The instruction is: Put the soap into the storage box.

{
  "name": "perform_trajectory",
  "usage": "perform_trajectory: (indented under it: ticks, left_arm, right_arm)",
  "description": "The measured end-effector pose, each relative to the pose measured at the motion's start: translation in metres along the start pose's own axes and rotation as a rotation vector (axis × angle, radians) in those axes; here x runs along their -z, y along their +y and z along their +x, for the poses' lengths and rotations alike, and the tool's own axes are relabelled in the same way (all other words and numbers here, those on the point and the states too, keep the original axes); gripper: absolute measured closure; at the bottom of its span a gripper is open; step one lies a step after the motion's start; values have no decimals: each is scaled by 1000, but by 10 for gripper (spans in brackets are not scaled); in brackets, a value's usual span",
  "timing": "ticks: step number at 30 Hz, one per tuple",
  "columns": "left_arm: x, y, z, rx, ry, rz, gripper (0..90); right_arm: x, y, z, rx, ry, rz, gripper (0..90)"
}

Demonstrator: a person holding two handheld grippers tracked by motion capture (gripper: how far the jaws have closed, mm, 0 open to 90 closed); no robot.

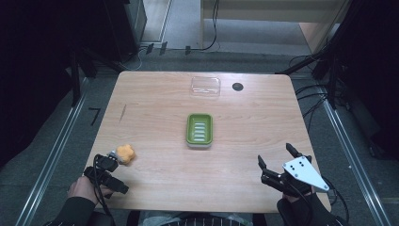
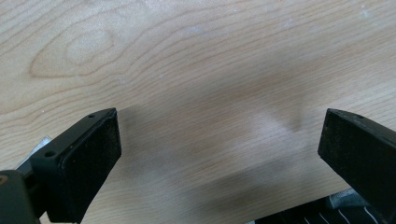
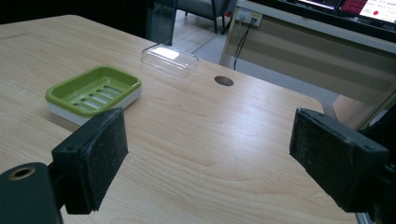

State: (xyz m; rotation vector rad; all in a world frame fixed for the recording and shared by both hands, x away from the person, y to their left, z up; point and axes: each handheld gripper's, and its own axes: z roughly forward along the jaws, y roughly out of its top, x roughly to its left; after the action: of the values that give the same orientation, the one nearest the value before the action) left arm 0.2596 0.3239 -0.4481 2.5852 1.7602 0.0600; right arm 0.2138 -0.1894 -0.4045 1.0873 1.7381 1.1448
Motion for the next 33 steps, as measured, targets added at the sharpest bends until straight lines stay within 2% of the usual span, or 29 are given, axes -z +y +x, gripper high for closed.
perform_trajectory:
  ticks: [6, 17, 26, 33]
  left_arm:
    - [0, -2, 1, 6, -4, 6, 0]
    - [0, -2, 0, -20, -4, 10, 0]
    - [6, 4, 3, -27, -12, -50, 0]
    - [12, 14, 6, -49, -12, -95, 0]
  right_arm:
    - [-3, 1, 1, 8, 7, 0, 120]
    - [-4, 2, 3, 9, 13, 0, 120]
    - [-4, 2, 3, 12, 14, 1, 120]
    - [-4, 2, 3, 12, 12, 3, 120]
